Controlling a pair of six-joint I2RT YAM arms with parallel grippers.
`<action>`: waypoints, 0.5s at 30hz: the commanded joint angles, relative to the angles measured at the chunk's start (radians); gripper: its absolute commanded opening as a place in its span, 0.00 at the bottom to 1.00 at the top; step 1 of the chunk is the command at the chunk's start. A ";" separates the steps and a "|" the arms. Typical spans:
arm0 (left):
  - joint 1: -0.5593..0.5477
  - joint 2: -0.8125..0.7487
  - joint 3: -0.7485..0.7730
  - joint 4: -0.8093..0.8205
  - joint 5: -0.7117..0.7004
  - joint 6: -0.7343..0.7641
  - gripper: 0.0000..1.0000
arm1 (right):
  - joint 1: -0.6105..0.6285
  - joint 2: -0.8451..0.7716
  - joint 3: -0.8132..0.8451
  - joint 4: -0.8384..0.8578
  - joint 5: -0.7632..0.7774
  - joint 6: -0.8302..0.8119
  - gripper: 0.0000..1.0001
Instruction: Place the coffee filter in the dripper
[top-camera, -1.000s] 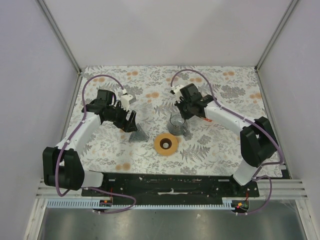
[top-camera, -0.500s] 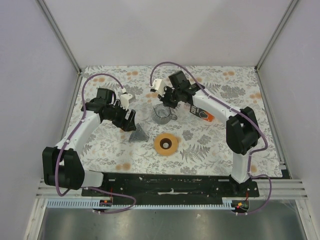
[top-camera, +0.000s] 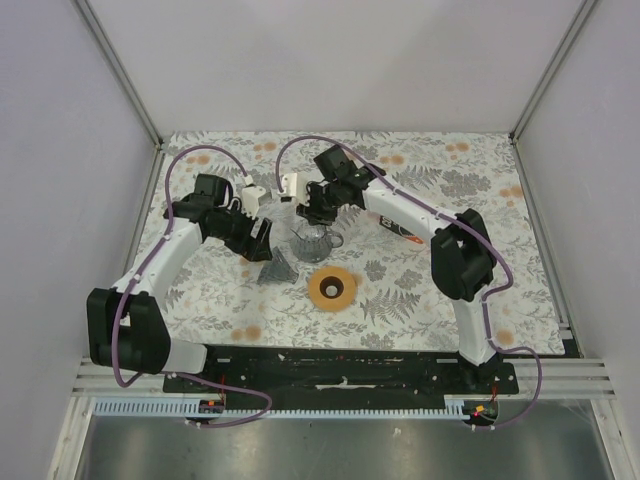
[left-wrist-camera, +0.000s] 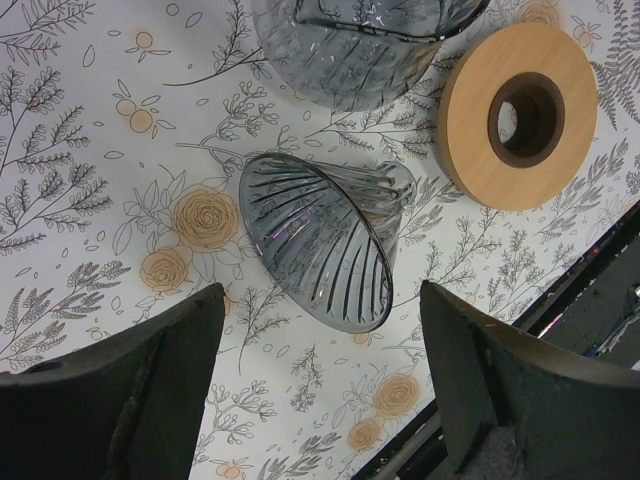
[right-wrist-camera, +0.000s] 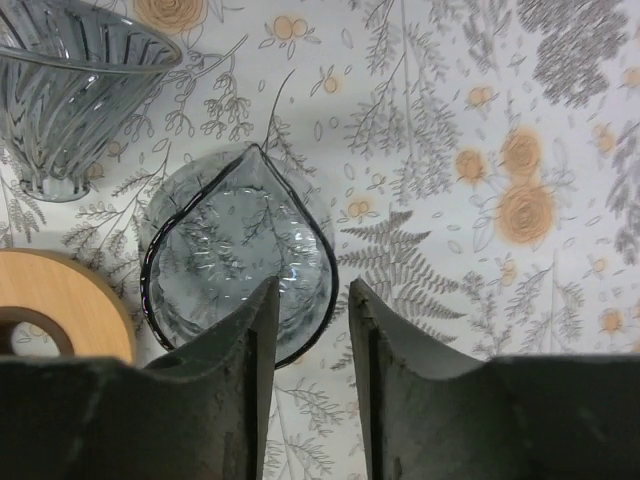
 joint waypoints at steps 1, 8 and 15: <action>0.000 0.006 0.043 0.000 0.001 0.027 0.85 | 0.001 -0.041 0.075 0.031 -0.009 0.034 0.48; 0.000 0.004 0.059 -0.002 -0.004 0.027 0.85 | 0.001 -0.283 -0.063 0.217 0.072 0.253 0.88; 0.000 0.006 0.077 0.000 -0.015 0.004 0.85 | 0.001 -0.570 -0.428 0.343 0.152 0.493 0.98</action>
